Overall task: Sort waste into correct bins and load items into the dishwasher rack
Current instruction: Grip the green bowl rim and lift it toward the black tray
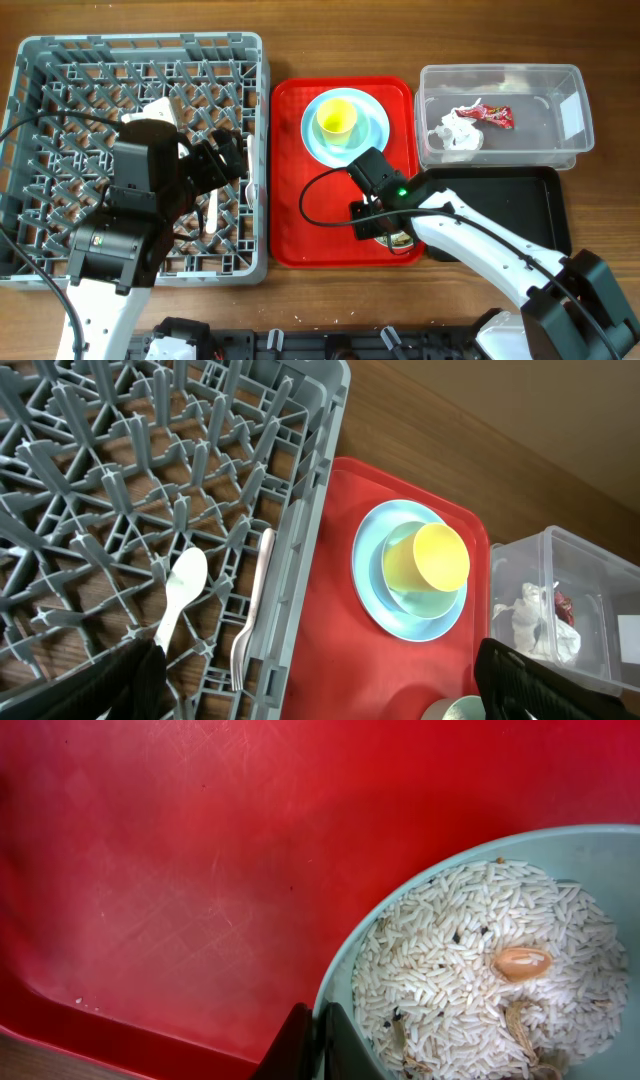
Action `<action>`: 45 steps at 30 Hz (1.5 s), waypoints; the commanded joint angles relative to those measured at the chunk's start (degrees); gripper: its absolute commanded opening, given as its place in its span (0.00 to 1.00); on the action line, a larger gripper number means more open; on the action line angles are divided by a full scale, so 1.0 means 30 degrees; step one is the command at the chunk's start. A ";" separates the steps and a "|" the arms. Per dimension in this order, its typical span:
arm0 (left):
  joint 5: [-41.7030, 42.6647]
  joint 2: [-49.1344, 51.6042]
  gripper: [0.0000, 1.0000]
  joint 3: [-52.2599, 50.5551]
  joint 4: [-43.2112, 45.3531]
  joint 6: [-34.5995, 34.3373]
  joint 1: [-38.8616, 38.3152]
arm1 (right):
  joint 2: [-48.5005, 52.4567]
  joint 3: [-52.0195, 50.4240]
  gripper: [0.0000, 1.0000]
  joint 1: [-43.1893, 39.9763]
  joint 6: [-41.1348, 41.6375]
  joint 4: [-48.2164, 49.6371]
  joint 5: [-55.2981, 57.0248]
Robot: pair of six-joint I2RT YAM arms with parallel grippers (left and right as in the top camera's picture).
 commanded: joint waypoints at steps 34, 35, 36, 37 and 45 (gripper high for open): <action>-0.0189 -0.0015 1.00 0.0262 0.0036 0.0109 0.0124 | 0.0182 -0.1020 0.25 0.0029 0.1166 0.0342 -0.0109; -0.0189 -0.0015 1.00 0.0270 0.0036 0.0102 0.0124 | 0.0182 -0.1020 0.25 0.0029 0.1166 0.0342 -0.0109; -0.0189 -0.0015 1.00 0.0270 0.0036 0.0102 0.0124 | 0.0182 -0.1020 0.24 0.0029 0.1173 0.0313 -0.0117; -0.0189 -0.0015 1.00 0.0262 0.0036 0.0102 0.0124 | 0.0182 -0.1027 0.24 0.0029 0.1166 0.0270 -0.0117; -0.0189 -0.0015 1.00 0.0270 0.0036 0.0102 0.0124 | 0.0182 -0.1625 0.15 0.0029 0.1217 0.0583 -0.0342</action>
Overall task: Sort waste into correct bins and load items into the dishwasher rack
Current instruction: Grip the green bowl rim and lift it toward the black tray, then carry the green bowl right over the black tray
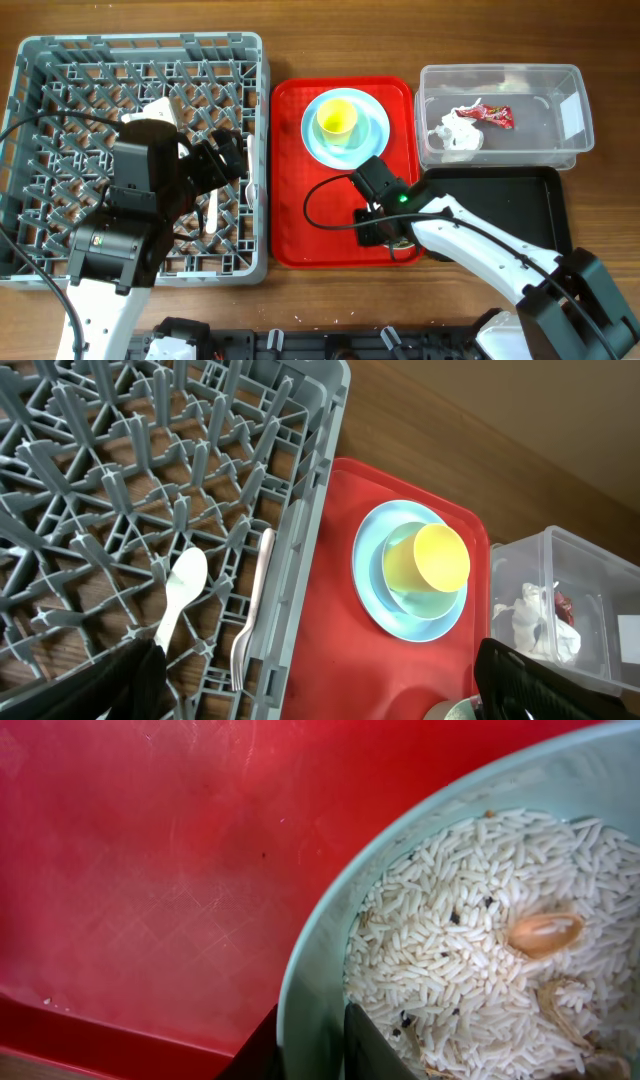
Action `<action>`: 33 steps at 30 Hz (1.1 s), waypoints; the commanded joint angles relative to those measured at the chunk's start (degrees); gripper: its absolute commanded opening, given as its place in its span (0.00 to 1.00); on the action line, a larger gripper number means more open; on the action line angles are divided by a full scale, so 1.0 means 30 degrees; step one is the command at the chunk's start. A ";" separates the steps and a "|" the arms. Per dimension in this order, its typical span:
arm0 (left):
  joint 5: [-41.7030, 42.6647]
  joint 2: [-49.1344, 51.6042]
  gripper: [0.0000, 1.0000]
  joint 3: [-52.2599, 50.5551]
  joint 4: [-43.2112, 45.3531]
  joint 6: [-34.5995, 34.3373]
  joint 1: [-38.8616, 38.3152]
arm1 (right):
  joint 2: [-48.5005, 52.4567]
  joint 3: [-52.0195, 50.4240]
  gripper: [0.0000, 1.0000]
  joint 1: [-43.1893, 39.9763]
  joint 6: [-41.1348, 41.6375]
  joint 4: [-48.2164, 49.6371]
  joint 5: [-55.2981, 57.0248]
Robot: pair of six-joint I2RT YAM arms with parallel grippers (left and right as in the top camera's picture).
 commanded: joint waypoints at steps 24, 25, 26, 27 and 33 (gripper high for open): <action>-0.0189 -0.0015 1.00 0.0262 0.0036 0.0102 0.0124 | -0.4342 0.5319 0.04 -0.2324 0.0452 -0.7023 -0.0270; -0.0189 -0.0015 1.00 0.0270 0.0036 0.0102 0.0124 | -0.4852 0.5319 0.04 -0.3249 0.0255 -0.7380 -0.0211; -0.0189 -0.0015 1.00 0.0262 0.0036 0.0102 0.0124 | -0.5187 0.5319 0.04 -0.3920 -0.0066 -0.7562 -0.0219; -0.0189 -0.0015 1.00 0.0270 0.0036 0.0102 0.0124 | -0.5486 0.5319 0.04 -0.4612 -0.0313 -0.7752 -0.0211; -0.0189 -0.0015 1.00 0.0262 0.0036 0.0102 0.0124 | -0.6331 0.5246 0.04 -1.0236 -0.3636 -0.8276 -0.3045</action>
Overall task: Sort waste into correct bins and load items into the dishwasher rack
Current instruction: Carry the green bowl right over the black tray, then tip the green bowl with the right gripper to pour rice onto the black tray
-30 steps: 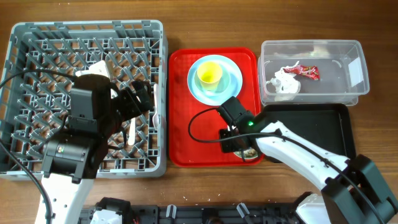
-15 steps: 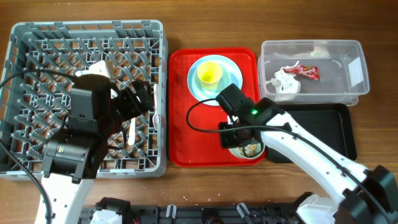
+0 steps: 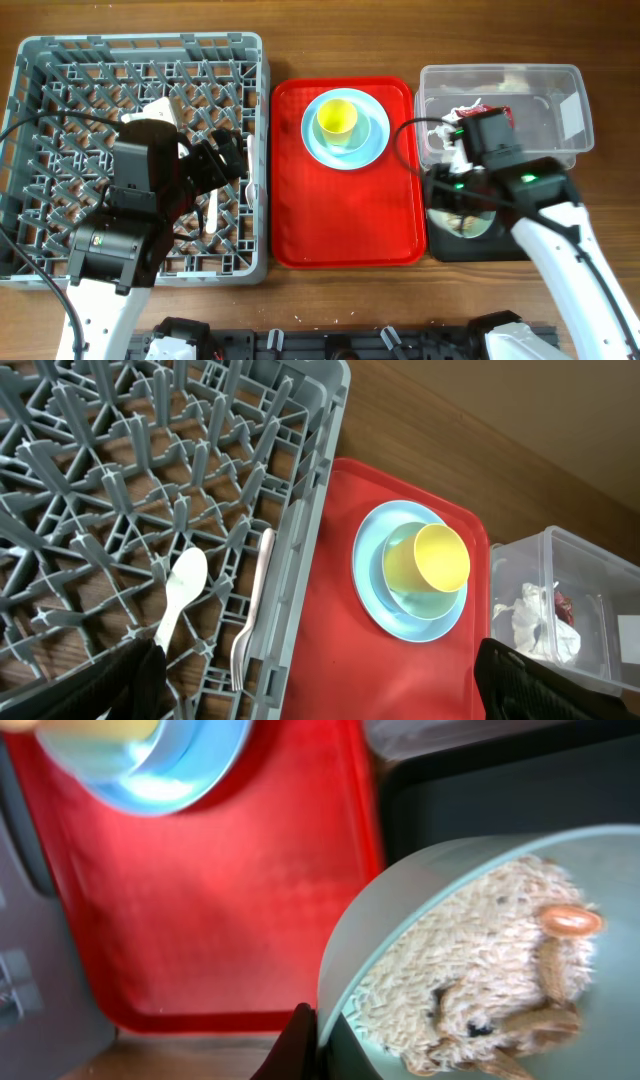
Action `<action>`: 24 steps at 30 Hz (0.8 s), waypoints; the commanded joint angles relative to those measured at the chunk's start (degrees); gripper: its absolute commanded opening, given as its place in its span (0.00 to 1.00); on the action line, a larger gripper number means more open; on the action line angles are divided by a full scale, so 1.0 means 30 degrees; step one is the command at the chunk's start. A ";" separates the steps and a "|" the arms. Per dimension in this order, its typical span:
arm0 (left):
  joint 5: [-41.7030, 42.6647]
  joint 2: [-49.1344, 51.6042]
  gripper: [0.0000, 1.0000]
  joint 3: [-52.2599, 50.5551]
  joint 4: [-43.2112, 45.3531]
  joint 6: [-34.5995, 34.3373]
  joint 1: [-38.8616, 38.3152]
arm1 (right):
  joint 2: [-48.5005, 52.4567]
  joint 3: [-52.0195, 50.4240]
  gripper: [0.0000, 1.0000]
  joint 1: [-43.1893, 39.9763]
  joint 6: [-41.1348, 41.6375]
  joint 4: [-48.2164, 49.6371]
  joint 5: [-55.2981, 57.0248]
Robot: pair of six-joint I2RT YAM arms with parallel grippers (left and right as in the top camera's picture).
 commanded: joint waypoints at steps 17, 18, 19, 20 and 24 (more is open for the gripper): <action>-0.0189 0.0146 1.00 0.0262 0.0036 0.0102 0.0109 | -0.0284 -0.4466 0.04 -0.8801 -0.4386 0.3759 -0.8706; -0.0189 0.0138 1.00 0.0262 0.0029 0.0102 0.0109 | -0.0277 -0.4612 0.04 -0.9420 -0.4838 0.3883 -0.9632; -0.0189 0.0138 1.00 0.0262 0.0036 0.0102 0.0109 | -0.0277 -0.4758 0.04 -0.9916 -0.5166 0.3978 -1.0484; -0.0189 0.0146 1.00 0.0262 0.0036 0.0102 0.0109 | -0.0284 -0.4947 0.04 -1.0389 -0.5421 0.4095 -1.1300; -0.0189 0.0197 1.00 0.0262 0.0036 0.0102 0.0109 | -0.0284 -0.6258 0.04 -1.2859 -0.5807 0.5034 -1.3355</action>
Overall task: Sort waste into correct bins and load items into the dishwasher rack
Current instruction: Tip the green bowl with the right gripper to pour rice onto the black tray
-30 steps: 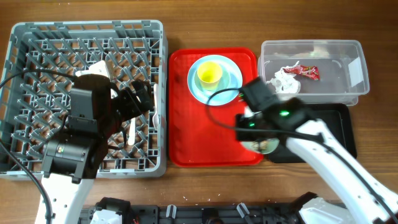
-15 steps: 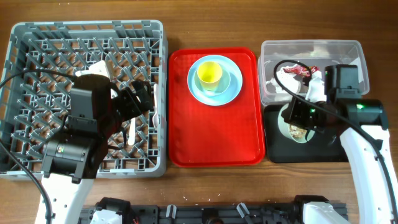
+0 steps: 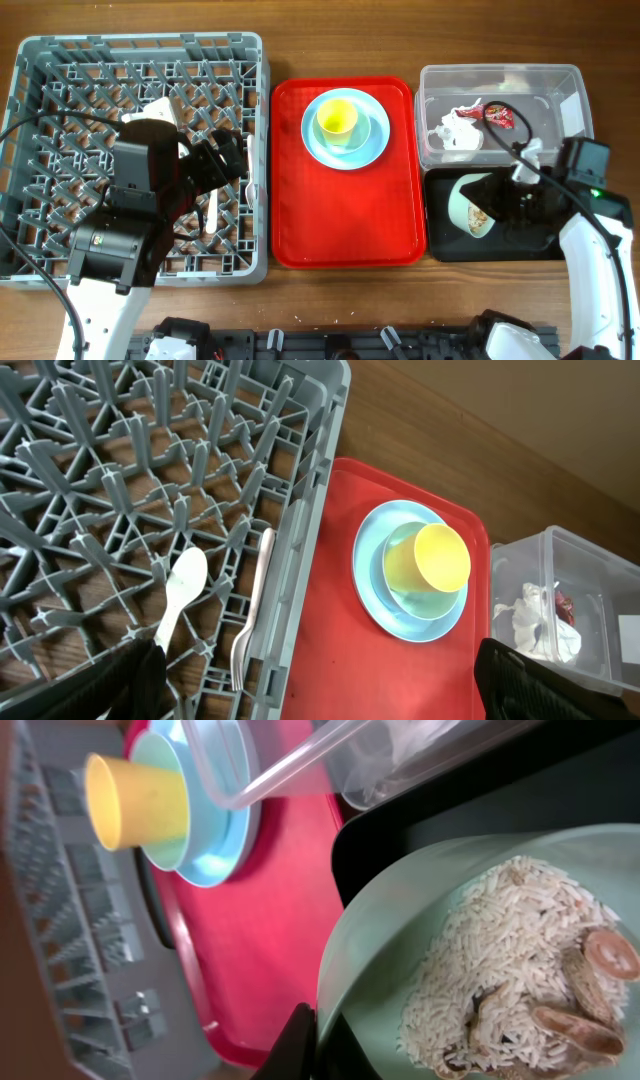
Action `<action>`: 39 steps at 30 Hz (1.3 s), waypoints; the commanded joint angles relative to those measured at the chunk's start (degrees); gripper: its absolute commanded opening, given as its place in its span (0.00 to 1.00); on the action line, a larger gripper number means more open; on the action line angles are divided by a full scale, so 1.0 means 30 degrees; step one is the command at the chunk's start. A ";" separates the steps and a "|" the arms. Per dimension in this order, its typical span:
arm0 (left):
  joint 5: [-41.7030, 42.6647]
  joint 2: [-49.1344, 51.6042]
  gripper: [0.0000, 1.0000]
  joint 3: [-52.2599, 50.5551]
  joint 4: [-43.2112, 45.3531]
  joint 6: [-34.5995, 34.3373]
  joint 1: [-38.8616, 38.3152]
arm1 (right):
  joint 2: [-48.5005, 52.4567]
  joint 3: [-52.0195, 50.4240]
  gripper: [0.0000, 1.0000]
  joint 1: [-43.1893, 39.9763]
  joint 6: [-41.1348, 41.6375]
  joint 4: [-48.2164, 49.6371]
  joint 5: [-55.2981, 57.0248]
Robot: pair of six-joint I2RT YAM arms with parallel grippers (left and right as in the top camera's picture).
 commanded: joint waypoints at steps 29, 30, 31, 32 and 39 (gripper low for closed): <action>-0.0189 0.0328 1.00 0.0262 0.0036 0.0102 0.0117 | -0.0160 -0.3548 0.04 -0.5574 -0.2776 0.3089 -1.3661; -0.0189 0.0328 1.00 0.0262 0.0036 0.0102 0.0117 | -0.0160 -0.3548 0.04 -0.5574 -0.2783 0.3388 -1.3661; -0.0189 0.0328 1.00 0.0262 0.0036 0.0102 0.0117 | -0.0160 -0.3548 0.04 -0.5574 -0.2805 0.3475 -1.3646; -0.0189 0.0328 1.00 0.0262 0.0036 0.0102 0.0117 | -0.0160 -0.3548 0.04 -0.5574 -0.2812 0.3657 -1.3595; -0.0189 0.0328 1.00 0.0262 0.0036 0.0102 0.0117 | -0.0160 -0.3548 0.04 -0.5574 -0.2739 0.4605 -1.5285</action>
